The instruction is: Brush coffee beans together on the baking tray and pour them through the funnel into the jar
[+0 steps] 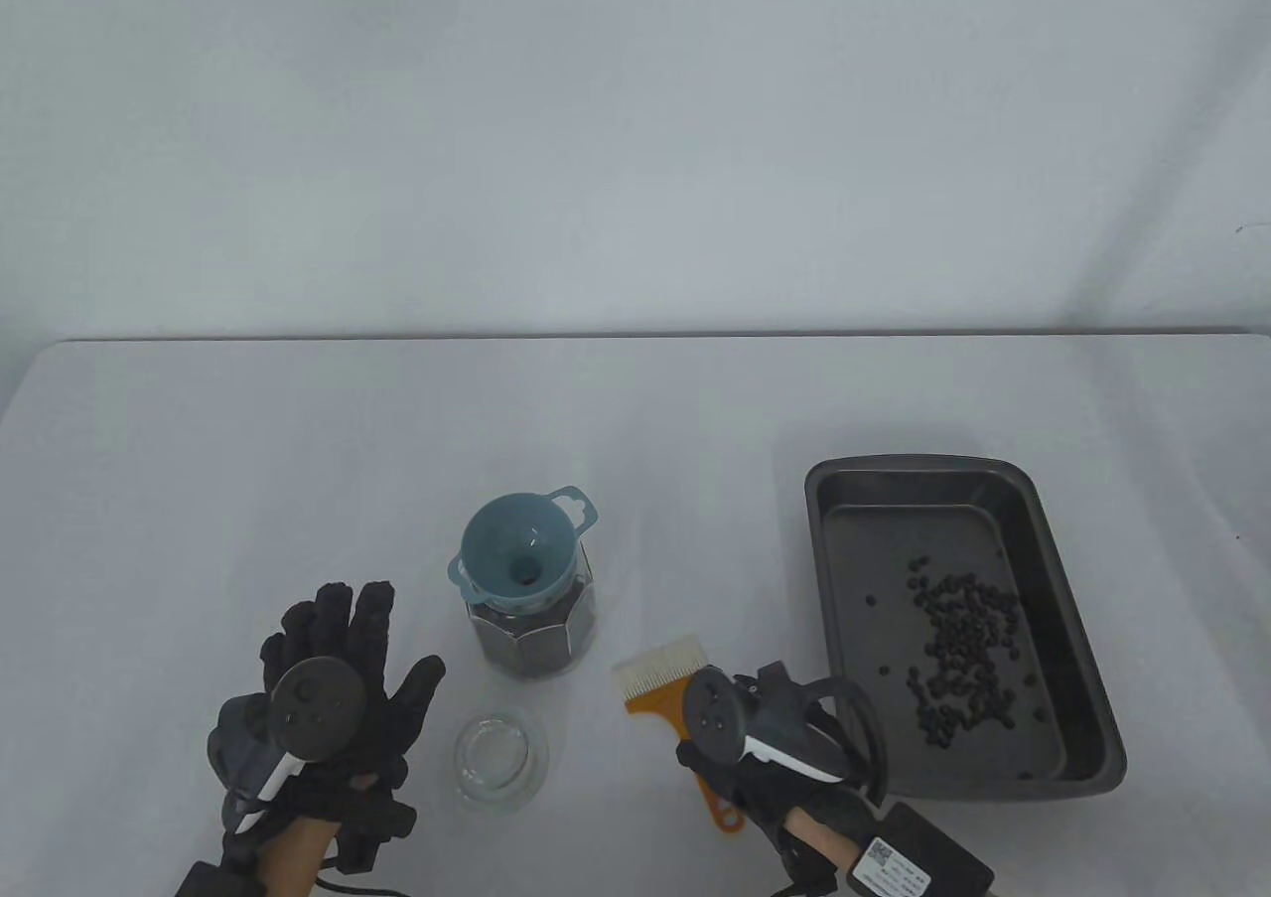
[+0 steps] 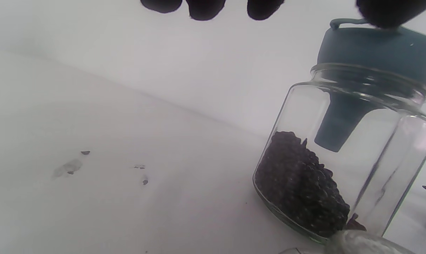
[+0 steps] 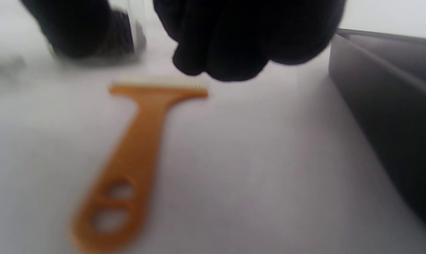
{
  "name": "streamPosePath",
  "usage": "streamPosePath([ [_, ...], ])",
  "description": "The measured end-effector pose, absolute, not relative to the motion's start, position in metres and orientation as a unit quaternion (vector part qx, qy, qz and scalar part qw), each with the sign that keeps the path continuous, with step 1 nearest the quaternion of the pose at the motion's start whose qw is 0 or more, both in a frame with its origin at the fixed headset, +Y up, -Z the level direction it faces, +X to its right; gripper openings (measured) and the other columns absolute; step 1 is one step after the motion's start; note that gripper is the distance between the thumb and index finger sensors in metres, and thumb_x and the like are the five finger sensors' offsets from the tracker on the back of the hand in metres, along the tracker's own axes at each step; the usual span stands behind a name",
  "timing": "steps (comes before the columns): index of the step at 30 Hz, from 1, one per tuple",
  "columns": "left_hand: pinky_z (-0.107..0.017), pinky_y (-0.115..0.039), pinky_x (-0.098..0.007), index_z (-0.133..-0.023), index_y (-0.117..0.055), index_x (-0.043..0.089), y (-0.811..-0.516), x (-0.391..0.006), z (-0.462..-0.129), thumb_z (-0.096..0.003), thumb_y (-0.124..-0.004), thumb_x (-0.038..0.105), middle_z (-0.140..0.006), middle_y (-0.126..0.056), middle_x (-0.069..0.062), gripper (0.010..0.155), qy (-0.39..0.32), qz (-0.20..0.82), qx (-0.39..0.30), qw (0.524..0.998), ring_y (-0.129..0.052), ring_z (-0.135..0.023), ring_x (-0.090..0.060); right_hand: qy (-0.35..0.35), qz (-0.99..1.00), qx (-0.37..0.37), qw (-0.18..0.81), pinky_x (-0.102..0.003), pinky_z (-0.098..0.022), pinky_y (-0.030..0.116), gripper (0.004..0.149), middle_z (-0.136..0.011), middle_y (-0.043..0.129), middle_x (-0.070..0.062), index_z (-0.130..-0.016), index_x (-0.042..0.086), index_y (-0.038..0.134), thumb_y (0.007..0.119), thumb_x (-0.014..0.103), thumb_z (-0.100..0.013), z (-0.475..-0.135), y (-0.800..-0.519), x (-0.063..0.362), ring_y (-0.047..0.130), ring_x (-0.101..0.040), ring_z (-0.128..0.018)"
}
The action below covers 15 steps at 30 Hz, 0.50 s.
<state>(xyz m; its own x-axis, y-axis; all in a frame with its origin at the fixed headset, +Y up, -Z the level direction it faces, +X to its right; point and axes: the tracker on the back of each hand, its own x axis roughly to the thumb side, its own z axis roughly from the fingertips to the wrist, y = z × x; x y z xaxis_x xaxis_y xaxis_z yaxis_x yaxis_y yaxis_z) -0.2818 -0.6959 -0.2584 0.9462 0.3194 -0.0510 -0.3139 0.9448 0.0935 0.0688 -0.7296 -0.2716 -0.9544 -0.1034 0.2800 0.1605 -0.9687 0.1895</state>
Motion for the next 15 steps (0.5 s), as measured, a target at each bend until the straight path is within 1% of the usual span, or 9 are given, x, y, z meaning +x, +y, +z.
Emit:
streamPosePath([
  [4, -0.083, -0.036, -0.065, -0.115, -0.034, 0.038, -0.696, -0.281, -0.258, -0.043, -0.055, 0.08, -0.122, -0.036, -0.01, 0.086, 0.031, 0.16, 0.041, 0.986, -0.041, -0.118, -0.042, -0.14, -0.977, -0.123, 0.108, -0.047, -0.048, 0.081, 0.079, -0.086, 0.085, -0.012, -0.103, 0.013, 0.061, 0.08, 0.058, -0.042, -0.27, -0.752, 0.06, 0.093, -0.031, -0.065],
  [5, -0.083, -0.035, -0.065, -0.115, -0.034, 0.038, -0.696, -0.281, -0.259, -0.0431, -0.055, 0.08, -0.122, -0.036, -0.01, 0.086, 0.031, 0.159, 0.042, 0.986, -0.041, -0.118, -0.042, -0.162, -0.972, -0.13, 0.11, -0.047, -0.048, 0.081, 0.078, -0.085, 0.085, -0.012, -0.103, 0.012, 0.06, 0.08, 0.057, -0.042, -0.271, -0.76, 0.059, 0.093, -0.031, -0.066],
  [7, -0.083, -0.036, -0.065, -0.115, -0.034, 0.038, -0.696, -0.281, -0.259, -0.0431, -0.055, 0.08, -0.122, -0.037, -0.01, 0.086, 0.032, 0.163, 0.041, 0.985, -0.041, -0.118, -0.041, -0.156, -0.973, -0.127, 0.117, -0.047, -0.049, 0.08, 0.078, -0.085, 0.083, -0.011, -0.103, 0.013, 0.059, 0.079, 0.057, -0.042, -0.272, -0.761, 0.06, 0.092, -0.029, -0.066],
  [9, -0.083, -0.036, -0.065, -0.115, -0.034, 0.037, -0.696, -0.281, -0.259, -0.0432, -0.055, 0.079, -0.122, -0.037, -0.01, 0.086, 0.031, 0.168, 0.038, 0.984, -0.042, -0.117, -0.042, -0.165, -0.974, -0.119, 0.098, -0.048, -0.049, 0.08, 0.076, -0.085, 0.083, -0.011, -0.103, 0.013, 0.06, 0.08, 0.054, -0.042, -0.274, -0.763, 0.062, 0.091, -0.03, -0.066],
  [11, -0.083, -0.036, -0.065, -0.115, -0.034, 0.037, -0.696, -0.282, -0.259, -0.0433, -0.055, 0.08, -0.122, -0.037, -0.01, 0.086, 0.032, 0.171, 0.038, 0.984, -0.042, -0.117, -0.041, -0.174, -0.978, -0.104, 0.054, -0.049, -0.049, 0.079, 0.075, -0.082, 0.082, -0.009, -0.102, 0.012, 0.058, 0.082, 0.05, -0.042, -0.277, -0.765, 0.068, 0.091, -0.028, -0.064],
  [14, -0.083, -0.036, -0.065, -0.115, -0.035, 0.037, -0.696, -0.282, -0.259, -0.0434, -0.055, 0.079, -0.122, -0.038, -0.01, 0.086, 0.032, 0.177, 0.038, 0.983, -0.043, -0.117, -0.041, -0.174, -0.98, -0.092, 0.037, -0.048, -0.048, 0.08, 0.073, -0.079, 0.083, -0.007, -0.1, 0.014, 0.061, 0.085, 0.047, -0.04, -0.281, -0.765, 0.072, 0.092, -0.026, -0.062],
  [15, -0.083, -0.037, -0.065, -0.115, -0.035, 0.037, -0.696, -0.282, -0.259, -0.0433, -0.055, 0.079, -0.122, -0.038, -0.01, 0.086, 0.031, 0.179, 0.036, 0.983, -0.044, -0.117, -0.041, -0.173, -0.98, -0.088, 0.035, -0.048, -0.048, 0.081, 0.074, -0.079, 0.083, -0.006, -0.099, 0.013, 0.059, 0.086, 0.047, -0.04, -0.28, -0.765, 0.072, 0.092, -0.025, -0.062],
])
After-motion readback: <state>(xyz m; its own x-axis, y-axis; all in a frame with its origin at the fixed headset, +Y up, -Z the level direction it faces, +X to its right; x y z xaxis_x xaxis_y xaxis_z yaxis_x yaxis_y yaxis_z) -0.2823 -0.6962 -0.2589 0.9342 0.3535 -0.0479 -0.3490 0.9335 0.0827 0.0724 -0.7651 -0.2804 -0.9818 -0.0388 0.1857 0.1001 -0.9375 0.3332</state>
